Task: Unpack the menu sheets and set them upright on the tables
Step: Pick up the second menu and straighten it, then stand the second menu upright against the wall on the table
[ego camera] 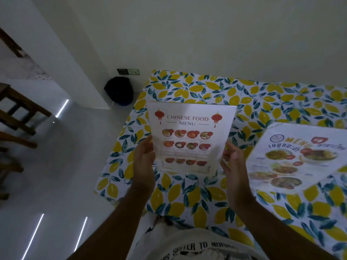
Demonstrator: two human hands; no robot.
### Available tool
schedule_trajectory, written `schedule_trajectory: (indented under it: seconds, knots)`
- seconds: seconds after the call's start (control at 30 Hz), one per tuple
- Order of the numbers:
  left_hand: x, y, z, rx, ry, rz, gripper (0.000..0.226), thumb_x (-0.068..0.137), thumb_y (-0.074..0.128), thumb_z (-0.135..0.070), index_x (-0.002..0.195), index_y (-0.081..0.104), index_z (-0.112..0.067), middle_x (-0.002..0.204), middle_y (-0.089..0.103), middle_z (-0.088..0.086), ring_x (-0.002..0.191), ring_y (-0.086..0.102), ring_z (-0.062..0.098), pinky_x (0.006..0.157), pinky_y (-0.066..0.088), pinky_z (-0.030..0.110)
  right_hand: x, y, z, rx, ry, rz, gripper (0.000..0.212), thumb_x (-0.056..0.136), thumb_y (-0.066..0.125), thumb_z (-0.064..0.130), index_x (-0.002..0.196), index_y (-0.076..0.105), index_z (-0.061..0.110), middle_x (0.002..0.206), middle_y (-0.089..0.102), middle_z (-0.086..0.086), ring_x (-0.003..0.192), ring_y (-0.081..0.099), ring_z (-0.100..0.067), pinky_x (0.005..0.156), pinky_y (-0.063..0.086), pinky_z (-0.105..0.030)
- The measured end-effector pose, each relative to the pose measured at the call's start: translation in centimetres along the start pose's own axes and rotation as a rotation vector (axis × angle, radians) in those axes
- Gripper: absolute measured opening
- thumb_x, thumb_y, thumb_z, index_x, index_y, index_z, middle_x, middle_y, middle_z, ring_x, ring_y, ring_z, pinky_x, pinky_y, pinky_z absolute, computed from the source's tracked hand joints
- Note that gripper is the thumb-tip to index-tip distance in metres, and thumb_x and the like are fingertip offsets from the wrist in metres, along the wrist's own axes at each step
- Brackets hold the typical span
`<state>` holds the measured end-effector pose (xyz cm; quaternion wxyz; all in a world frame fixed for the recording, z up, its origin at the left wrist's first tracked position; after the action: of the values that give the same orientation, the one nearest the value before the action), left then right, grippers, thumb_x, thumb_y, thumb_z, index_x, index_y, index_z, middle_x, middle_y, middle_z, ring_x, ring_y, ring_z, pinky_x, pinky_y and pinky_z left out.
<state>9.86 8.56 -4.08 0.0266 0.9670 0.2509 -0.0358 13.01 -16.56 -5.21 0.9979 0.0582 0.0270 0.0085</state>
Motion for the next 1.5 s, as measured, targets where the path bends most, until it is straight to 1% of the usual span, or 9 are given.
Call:
schedule_trajectory:
  seconds: [0.17,0.33,0.6,0.7,0.8,0.97,1.1,1.33,1.5]
  knots:
    - [1.3,-0.1,-0.6,-0.006,0.002,-0.045,0.045,0.094,0.038,0.011,0.129,0.056,-0.012,0.113,0.067,0.007,0.098,0.068,0.008,0.074,0.054,0.018,1.8,0.4,1.0,-0.06,-0.061,-0.049,0.053,0.098,0.034,0.045,0.138,0.046,0.012,0.132,0.057,-0.007,0.12,0.058,-0.015,0.092,0.051,-0.022]
    - [6.6,-0.1,-2.3,-0.041,-0.002,-0.057,0.045,0.094,0.036,0.008,0.127,0.057,-0.013,0.112,0.069,0.004,0.098,0.068,0.013,0.072,0.054,0.016,6.5,3.2,2.4,-0.048,-0.094,-0.094,0.047,0.099,0.034,0.039,0.134,0.049,0.01,0.126,0.059,-0.006,0.11,0.061,-0.007,0.081,0.05,-0.014]
    - [21.9,3.0,-8.6,-0.106,0.09,0.221,0.076,0.094,0.032,0.014,0.066,0.075,-0.042,0.065,0.072,-0.02,0.061,0.067,-0.006,0.056,0.053,0.012,20.8,10.1,4.0,0.043,-0.099,-0.195,0.025,0.104,0.035,0.029,0.116,0.056,0.021,0.108,0.063,0.009,0.092,0.065,0.006,0.072,0.052,-0.015]
    - [29.7,3.1,-7.1,-0.132,0.036,0.215,0.058,0.097,0.037,0.002,0.073,0.075,-0.035,0.077,0.076,-0.012,0.074,0.072,0.004,0.067,0.059,0.022,26.8,12.2,3.9,0.041,-0.091,-0.243,0.023,0.104,0.036,0.029,0.11,0.058,0.028,0.106,0.065,0.012,0.093,0.064,0.004,0.083,0.051,-0.024]
    - [36.9,4.6,-6.1,-0.147,-0.002,0.252,0.027,0.098,0.046,-0.012,0.104,0.072,-0.012,0.107,0.075,0.013,0.099,0.071,0.031,0.092,0.055,0.053,32.6,13.9,3.3,0.036,-0.09,-0.264,0.024,0.105,0.035,0.028,0.108,0.059,0.025,0.102,0.065,0.012,0.086,0.064,0.007,0.081,0.049,-0.026]
    - [44.1,6.5,-5.3,-0.209,-0.023,0.277,0.037,0.079,0.055,-0.035,0.101,0.072,-0.012,0.111,0.069,0.021,0.103,0.064,0.039,0.091,0.048,0.053,39.2,16.2,2.9,0.002,-0.104,-0.219,0.035,0.105,0.031,0.02,0.087,0.059,0.031,0.071,0.068,0.03,0.069,0.062,0.013,0.07,0.051,-0.019]
    - [47.4,6.9,-2.8,-0.195,-0.077,0.281,0.041,0.085,0.053,-0.026,0.121,0.064,-0.01,0.129,0.063,0.023,0.121,0.057,0.046,0.103,0.039,0.07,42.0,16.6,1.3,0.008,-0.099,-0.216,0.029,0.104,0.034,0.028,0.097,0.062,0.035,0.089,0.069,0.023,0.08,0.065,0.012,0.072,0.051,-0.017]
    - [49.3,6.8,-2.4,-0.202,-0.049,0.227,0.025,0.096,0.048,-0.015,0.112,0.066,-0.023,0.109,0.071,-0.007,0.089,0.07,-0.002,0.085,0.055,0.037,44.2,16.9,0.6,0.001,-0.097,-0.225,0.04,0.098,0.037,0.044,0.125,0.057,0.024,0.118,0.064,0.004,0.106,0.062,-0.006,0.089,0.05,-0.032]
    - [48.9,7.0,-2.7,-0.172,-0.053,0.234,0.023,0.098,0.048,-0.018,0.098,0.067,-0.031,0.087,0.075,-0.021,0.08,0.069,-0.008,0.073,0.056,0.026,44.2,16.8,0.5,0.003,-0.082,-0.247,0.049,0.091,0.037,0.05,0.127,0.057,0.023,0.117,0.062,0.003,0.107,0.06,-0.011,0.089,0.05,-0.035]
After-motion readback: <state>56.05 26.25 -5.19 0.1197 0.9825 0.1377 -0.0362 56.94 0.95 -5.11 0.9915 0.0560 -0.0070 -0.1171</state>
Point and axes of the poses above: each hand's wrist, its own x-axis towards the middle knuckle, its own y-axis out of the palm, z = x × y, the point moved 8 cm from there along x, towards the middle knuckle
